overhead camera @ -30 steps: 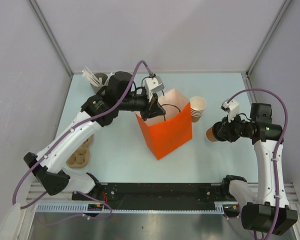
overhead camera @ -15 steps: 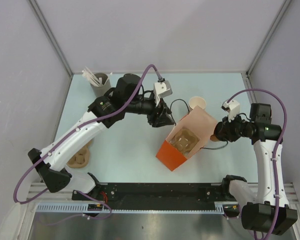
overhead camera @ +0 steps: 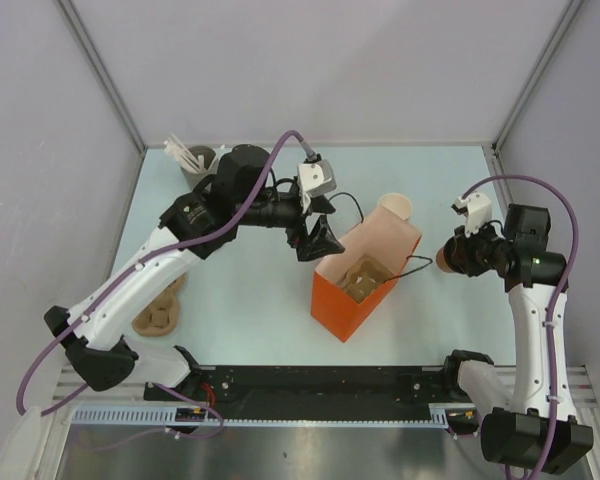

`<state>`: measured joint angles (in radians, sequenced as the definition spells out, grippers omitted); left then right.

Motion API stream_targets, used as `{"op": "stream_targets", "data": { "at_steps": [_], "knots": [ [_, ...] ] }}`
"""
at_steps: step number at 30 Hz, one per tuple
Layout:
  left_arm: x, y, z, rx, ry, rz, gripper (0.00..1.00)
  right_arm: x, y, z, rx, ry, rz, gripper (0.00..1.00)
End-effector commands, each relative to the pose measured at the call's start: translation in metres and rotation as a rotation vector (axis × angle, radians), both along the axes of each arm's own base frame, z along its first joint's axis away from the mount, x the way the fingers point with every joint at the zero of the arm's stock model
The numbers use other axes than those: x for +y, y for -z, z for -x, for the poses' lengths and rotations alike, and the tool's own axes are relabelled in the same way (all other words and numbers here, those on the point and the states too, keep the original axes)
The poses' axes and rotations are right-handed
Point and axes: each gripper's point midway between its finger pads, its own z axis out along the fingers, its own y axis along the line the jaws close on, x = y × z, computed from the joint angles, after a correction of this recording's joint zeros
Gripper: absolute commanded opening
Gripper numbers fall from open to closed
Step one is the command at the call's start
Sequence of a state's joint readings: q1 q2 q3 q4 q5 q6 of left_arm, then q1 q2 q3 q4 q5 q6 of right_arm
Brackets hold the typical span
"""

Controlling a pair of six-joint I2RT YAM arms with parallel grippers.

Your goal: Pack the takeout coffee

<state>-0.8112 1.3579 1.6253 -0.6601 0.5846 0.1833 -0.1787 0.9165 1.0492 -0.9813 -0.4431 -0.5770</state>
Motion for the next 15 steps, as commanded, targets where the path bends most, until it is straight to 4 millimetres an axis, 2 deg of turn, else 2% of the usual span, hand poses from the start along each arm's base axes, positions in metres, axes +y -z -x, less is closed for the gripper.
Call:
{"op": "stream_targets", "data": {
  "at_steps": [1, 4, 5, 6, 8, 10, 12, 13, 15],
  "knots": [
    [0.019, -0.007, -0.002, -0.112, -0.050, -0.018, 0.94, -0.013, -0.048, -0.022, -0.151, 0.064, 0.042, 0.00],
    [0.029, -0.010, -0.005, -0.145, -0.073, -0.027, 1.00, -0.017, -0.072, -0.031, -0.202, 0.079, 0.056, 0.00],
    [0.031, -0.011, -0.007, -0.150, -0.080, -0.027, 0.99, -0.018, -0.076, -0.034, -0.207, 0.083, 0.057, 0.00],
    [0.036, -0.012, -0.012, -0.156, -0.099, -0.026, 1.00, -0.019, -0.092, -0.036, -0.245, 0.087, 0.061, 0.00],
    [0.044, -0.017, -0.015, -0.163, -0.118, -0.019, 1.00, -0.020, -0.105, -0.042, -0.274, 0.095, 0.057, 0.00],
    [0.053, -0.017, -0.023, -0.179, -0.151, -0.023, 0.99, -0.019, -0.126, -0.047, -0.324, 0.095, 0.055, 0.00],
    [0.065, -0.016, -0.031, -0.200, -0.197, -0.031, 0.99, -0.018, -0.137, -0.050, -0.341, 0.092, 0.046, 0.00],
    [0.070, -0.015, -0.036, -0.215, -0.216, -0.038, 1.00, -0.015, -0.153, -0.050, -0.375, 0.081, 0.042, 0.00],
    [0.083, -0.013, -0.045, -0.221, -0.263, -0.045, 0.99, -0.012, -0.163, -0.054, -0.380, 0.067, 0.025, 0.00]
  ]
}}
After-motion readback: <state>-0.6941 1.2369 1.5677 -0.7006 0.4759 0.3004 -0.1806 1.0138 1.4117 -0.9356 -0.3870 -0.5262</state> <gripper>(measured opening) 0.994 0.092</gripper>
